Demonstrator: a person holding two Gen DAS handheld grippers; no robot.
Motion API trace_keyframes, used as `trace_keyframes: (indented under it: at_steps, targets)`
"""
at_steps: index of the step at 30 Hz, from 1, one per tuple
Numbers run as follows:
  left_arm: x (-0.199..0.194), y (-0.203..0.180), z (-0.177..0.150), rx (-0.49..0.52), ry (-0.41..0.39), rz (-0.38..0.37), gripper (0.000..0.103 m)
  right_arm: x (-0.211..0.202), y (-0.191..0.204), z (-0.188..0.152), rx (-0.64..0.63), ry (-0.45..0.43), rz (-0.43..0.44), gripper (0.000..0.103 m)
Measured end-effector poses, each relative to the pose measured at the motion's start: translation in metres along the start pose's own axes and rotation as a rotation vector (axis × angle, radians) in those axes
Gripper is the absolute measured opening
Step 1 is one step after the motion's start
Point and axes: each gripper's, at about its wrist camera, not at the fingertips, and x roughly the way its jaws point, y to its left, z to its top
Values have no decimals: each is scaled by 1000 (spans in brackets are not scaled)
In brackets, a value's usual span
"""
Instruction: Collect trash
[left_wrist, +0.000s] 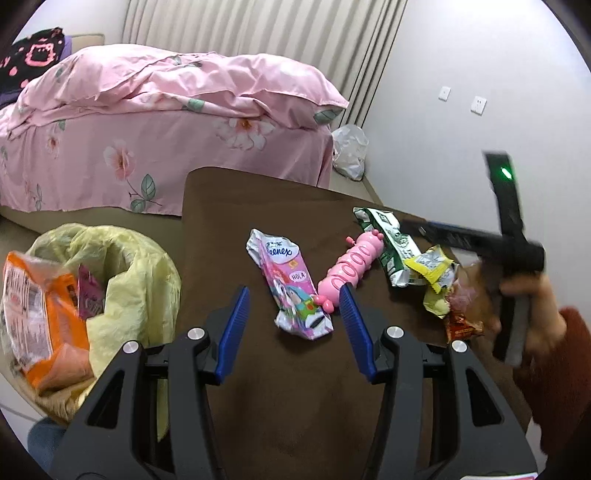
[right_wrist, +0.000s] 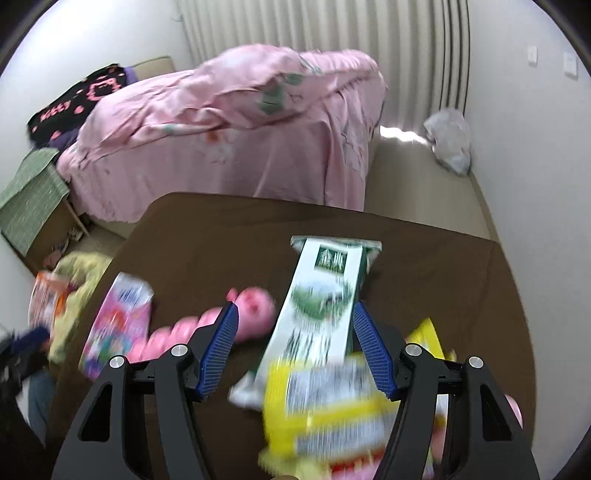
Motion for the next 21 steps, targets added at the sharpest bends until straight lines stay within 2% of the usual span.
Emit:
trace_keyframes:
  at_steps: [5,8,14,18,19,21]
  targets:
    - [10,8,9,-13,-3,-8,49,50,-14,23,86,135,-65,60]
    - [16,16,7,-42,12,-30,50,63,-18,19,115,179,-29,56]
    - [35,18,2,-69,65,-57,50,32,-1,-18,26,155,43,51]
    - [57,16,3,-75,151,-25,50,4,8,-47,3,147,79,48]
    - [59,16,3,-78,163,-17,48,-2,9,-52,5,143,92,48]
    - [57,16,2,-76,171,-5,26,-17,11,-64,7,120,97,48]
